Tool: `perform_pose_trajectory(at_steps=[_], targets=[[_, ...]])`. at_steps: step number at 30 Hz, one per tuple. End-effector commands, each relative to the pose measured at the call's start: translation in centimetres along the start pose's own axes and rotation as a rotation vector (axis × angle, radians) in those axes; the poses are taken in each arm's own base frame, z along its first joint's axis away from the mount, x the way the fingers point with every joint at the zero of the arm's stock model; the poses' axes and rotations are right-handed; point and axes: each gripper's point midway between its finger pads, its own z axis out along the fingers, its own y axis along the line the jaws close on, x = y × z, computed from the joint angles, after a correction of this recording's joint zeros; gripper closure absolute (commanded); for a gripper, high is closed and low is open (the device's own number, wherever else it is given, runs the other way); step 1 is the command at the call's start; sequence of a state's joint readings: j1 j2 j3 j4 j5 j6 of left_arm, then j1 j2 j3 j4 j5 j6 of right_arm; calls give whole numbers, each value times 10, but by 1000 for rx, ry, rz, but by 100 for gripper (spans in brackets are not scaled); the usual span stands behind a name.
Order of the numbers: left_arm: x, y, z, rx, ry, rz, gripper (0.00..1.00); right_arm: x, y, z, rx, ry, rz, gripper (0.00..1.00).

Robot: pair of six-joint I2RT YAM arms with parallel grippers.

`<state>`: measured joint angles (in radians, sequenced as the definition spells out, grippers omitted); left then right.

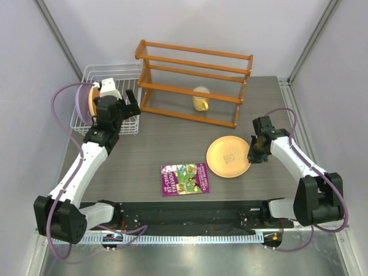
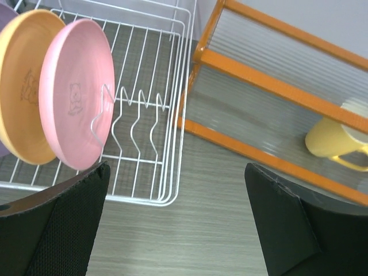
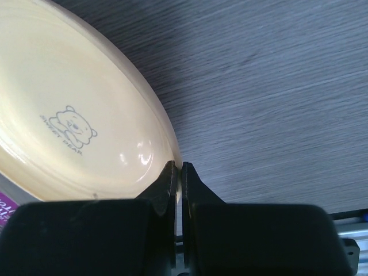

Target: Unload the plates from the dish rack

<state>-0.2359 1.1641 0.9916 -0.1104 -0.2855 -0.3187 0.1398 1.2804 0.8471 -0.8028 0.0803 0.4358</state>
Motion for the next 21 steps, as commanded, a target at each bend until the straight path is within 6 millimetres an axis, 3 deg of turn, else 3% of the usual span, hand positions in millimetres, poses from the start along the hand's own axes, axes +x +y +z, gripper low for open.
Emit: perform_pose_trajectory(at_steps=[1, 5, 7, 8, 13, 16, 21], targets=[[-31, -1, 10, 18, -30, -59, 1, -7, 4, 2, 8, 26, 30, 99], [-32, -1, 25, 36, 11, -81, 1, -9, 3, 9, 30, 39, 32, 93], [-35, 3, 31, 27, 18, -88, 0, -12, 0, 11, 51, 33, 36, 82], [-35, 3, 32, 32, 23, -91, 1, -14, 0, 11, 54, 29, 38, 70], [-36, 20, 40, 6, 25, -124, 1, -27, -8, 6, 109, -18, 59, 59], [-37, 31, 44, -14, 27, -126, 0, -45, -14, -10, 151, -90, 67, 57], [-35, 44, 57, -39, 26, -104, 1, -88, -15, -64, 131, -312, 91, 45]])
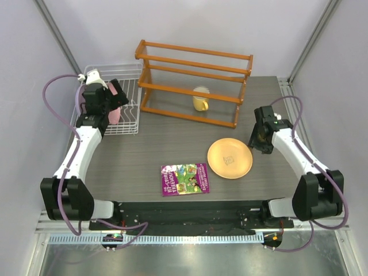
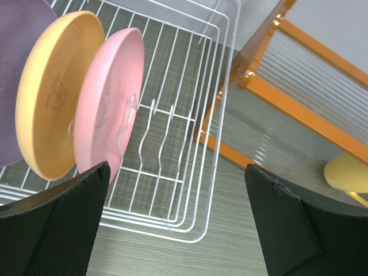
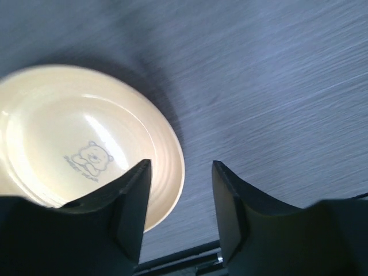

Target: Unload the plates from the dish rack

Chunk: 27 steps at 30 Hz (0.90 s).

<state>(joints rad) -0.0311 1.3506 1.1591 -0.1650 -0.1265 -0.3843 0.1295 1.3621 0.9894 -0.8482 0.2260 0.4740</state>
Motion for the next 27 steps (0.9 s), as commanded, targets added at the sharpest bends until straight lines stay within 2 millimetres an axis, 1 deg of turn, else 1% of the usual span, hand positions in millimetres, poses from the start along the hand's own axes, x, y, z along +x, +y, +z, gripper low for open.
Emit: perform_pose_trajectory(at_steps=[1, 2, 3, 6, 8, 13, 15, 17, 19, 24, 27], targets=[[-21, -1, 11, 15, -49, 12, 1, -56, -10, -56, 0, -251, 52, 41], [-22, 0, 13, 9, -51, 26, 1, -63, -9, -63, -4, -278, 56, 39], [-21, 2, 19, -2, -47, 31, 1, -67, -10, -69, -10, -295, 57, 38], [-27, 12, 25, -62, -65, 57, 2, -73, -8, -75, -19, -312, 51, 35], [-28, 22, 29, -119, -72, 65, 3, -73, -7, -71, -14, -300, 44, 35], [-34, 35, 31, -191, -97, 103, 3, -66, 0, -53, -25, -256, 26, 35], [-32, 37, 34, -203, -90, 114, 3, -61, 4, -44, -36, -228, 18, 35], [-27, 41, 39, -221, -76, 126, 4, -61, 8, -40, -46, -220, 14, 35], [-25, 46, 42, -246, -67, 132, 4, -61, 10, -37, -50, -214, 7, 35], [-11, 58, 51, -300, -34, 157, 5, -64, 12, -34, -48, -211, -6, 35], [-7, 61, 57, -314, -29, 170, 7, -65, 11, -33, -42, -213, -9, 35]])
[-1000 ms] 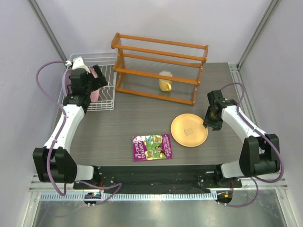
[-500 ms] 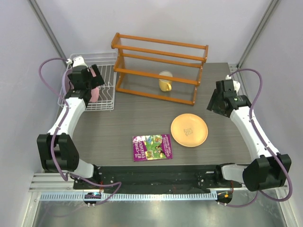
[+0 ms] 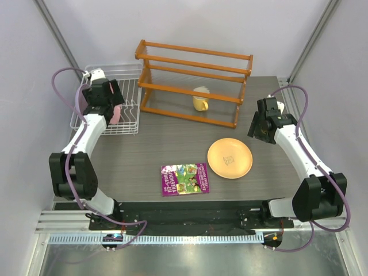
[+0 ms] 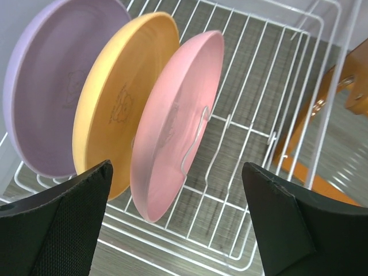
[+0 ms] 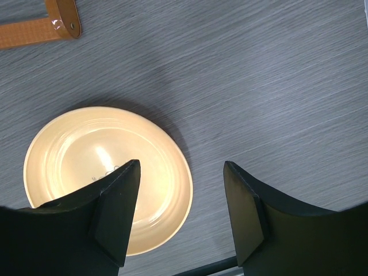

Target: Unload the plates from the dish rack

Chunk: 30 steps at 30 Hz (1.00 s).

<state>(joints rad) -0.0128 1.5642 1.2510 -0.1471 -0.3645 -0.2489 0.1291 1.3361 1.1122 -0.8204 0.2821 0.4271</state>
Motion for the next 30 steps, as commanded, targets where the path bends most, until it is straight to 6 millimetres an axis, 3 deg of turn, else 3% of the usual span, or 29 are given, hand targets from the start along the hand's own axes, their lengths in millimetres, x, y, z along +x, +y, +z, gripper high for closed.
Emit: perform_pose_trajectory(at_steps=[1, 8, 10, 21, 30], targets=[[-14, 5, 10, -48, -47, 13, 8, -11, 4, 2, -14, -34, -7, 35], [-1, 10, 20, -132, -48, 78, 24, -7, 3, 6, -13, -21, -8, 35], [1, 10, 19, -161, -48, 101, 33, -7, 3, 6, -13, -21, -10, 35], [9, 2, 16, -220, -52, 184, 99, -3, 0, 6, -10, -17, -7, 35], [-28, -13, -17, -289, -152, 275, 100, 2, -1, 7, -13, -8, -7, 35]])
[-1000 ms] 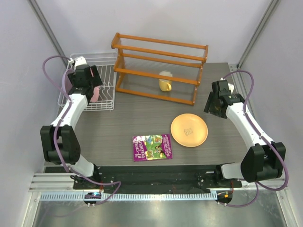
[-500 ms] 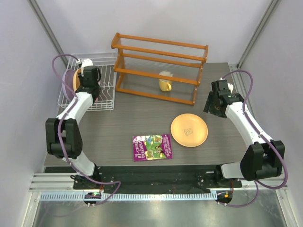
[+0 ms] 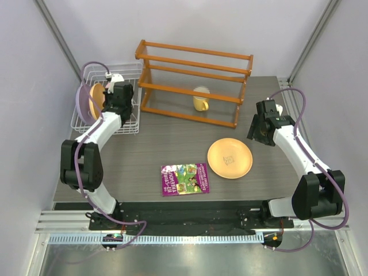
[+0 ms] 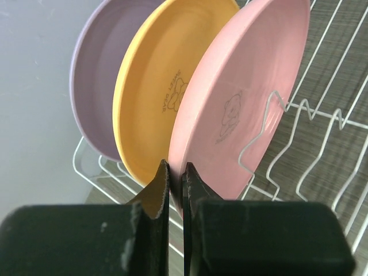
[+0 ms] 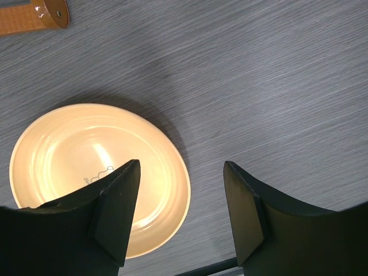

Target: Unload the plates from the dish rack

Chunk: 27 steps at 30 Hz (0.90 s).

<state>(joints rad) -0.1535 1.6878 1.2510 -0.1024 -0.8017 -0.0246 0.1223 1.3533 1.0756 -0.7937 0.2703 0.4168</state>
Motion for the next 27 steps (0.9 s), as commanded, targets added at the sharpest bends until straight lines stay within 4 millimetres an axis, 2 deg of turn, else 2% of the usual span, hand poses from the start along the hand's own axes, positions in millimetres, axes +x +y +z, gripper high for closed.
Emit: perform_pose_trajectory(at_steps=[1, 4, 9, 14, 18, 19, 21, 22, 25, 27], targets=[[-64, 3, -31, -7, -157, -72, 100, -8, 1, -5, -19, -38, 4, 34], [-80, 5, -50, -37, -194, -32, 100, -9, 0, -8, -22, -48, 3, 34], [-94, 17, -70, -100, -219, 23, 100, -15, -2, -14, -19, -78, 11, 30], [-115, 36, -96, -148, -254, -2, 100, -20, -6, -24, -10, -102, 14, 30], [-134, 46, -117, -72, -305, -80, 100, -34, -11, -41, -11, -168, 27, 30], [-134, 37, -121, 9, -299, -52, 100, -38, -14, -45, 0, -191, 36, 27], [-137, 35, -130, 79, -292, -114, 100, -48, -12, -61, -29, -240, 48, 22], [-136, 25, -136, 166, -277, -105, 100, -51, -10, -65, -51, -252, 46, 22], [-137, 4, -153, 347, -259, -212, 100, -59, 8, -83, -171, -284, 50, 21], [-132, -23, -168, 520, -232, -269, 100, -61, 28, -91, -289, -290, 51, 21]])
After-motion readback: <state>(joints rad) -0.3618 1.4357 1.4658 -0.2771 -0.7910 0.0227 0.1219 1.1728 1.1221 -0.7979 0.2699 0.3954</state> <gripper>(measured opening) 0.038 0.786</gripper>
